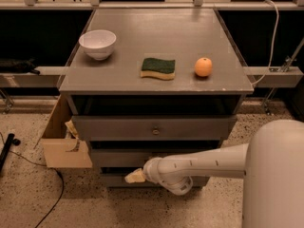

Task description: Close middle drawer

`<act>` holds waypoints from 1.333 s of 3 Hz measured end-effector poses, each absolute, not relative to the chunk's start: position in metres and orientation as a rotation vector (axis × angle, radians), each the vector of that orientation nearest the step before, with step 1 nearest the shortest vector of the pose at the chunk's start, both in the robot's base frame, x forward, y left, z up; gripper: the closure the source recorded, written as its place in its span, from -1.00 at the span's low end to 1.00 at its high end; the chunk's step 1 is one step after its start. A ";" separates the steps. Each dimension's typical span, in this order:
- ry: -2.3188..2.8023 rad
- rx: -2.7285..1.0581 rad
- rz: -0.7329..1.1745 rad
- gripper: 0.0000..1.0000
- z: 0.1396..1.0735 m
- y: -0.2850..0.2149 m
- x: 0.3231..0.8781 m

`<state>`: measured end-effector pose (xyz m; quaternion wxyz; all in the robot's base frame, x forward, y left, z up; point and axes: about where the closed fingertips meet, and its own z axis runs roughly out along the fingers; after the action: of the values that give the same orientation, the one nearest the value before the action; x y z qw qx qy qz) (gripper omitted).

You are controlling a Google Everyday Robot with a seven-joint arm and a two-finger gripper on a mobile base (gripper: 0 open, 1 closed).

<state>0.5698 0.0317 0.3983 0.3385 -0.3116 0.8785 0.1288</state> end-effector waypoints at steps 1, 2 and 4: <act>2.289 -0.809 0.335 -1.00 0.399 0.034 0.568; 2.289 -0.809 0.335 -1.00 0.399 0.034 0.568; 2.299 -0.751 0.153 -1.00 0.479 -0.033 0.523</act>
Offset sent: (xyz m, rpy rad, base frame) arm -0.1070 -0.0571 0.1845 -0.0435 -0.0834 -0.1850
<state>0.5231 -0.0335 0.4786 0.3515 -0.2900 0.8881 0.0592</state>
